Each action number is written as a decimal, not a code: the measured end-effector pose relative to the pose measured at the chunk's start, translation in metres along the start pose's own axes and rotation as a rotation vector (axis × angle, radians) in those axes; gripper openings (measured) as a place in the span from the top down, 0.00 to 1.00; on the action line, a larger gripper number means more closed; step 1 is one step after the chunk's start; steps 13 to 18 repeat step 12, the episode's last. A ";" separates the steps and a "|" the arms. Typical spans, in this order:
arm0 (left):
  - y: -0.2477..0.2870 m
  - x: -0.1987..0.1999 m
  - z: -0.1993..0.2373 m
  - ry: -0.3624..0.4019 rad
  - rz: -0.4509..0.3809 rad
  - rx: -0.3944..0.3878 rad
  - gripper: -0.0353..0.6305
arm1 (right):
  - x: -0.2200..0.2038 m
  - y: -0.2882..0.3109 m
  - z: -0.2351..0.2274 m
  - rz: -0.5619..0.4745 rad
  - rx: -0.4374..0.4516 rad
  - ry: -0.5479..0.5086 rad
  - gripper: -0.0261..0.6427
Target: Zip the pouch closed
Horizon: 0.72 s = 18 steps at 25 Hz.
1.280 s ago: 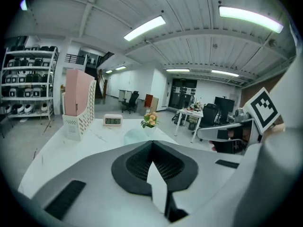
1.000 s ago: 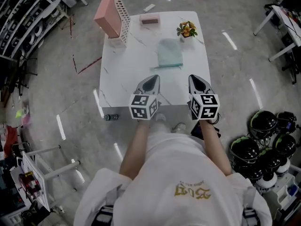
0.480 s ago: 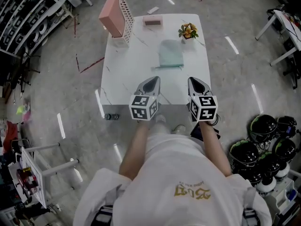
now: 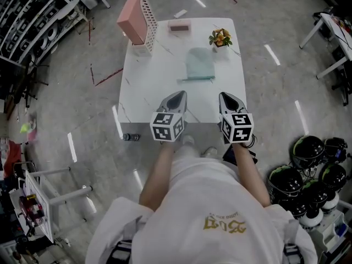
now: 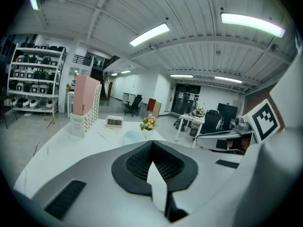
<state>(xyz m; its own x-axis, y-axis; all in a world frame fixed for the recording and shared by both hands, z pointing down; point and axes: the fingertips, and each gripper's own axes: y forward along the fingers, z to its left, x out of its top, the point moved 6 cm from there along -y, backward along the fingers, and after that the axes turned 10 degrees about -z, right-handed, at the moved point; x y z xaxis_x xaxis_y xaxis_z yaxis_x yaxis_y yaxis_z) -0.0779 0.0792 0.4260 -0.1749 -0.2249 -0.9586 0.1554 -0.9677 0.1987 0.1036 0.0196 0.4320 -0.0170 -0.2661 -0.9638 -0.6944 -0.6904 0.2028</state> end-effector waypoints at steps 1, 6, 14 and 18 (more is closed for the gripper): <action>0.000 0.000 0.000 0.000 -0.001 0.001 0.92 | -0.001 0.000 0.001 0.002 0.003 -0.001 0.94; 0.000 0.002 0.001 0.002 0.003 0.007 0.92 | 0.002 0.001 -0.001 0.004 0.005 0.002 0.94; 0.003 -0.003 0.001 -0.002 0.011 0.011 0.92 | -0.003 0.002 -0.004 0.008 0.012 0.008 0.94; 0.003 -0.003 0.001 -0.002 0.011 0.011 0.92 | -0.003 0.002 -0.004 0.008 0.012 0.008 0.94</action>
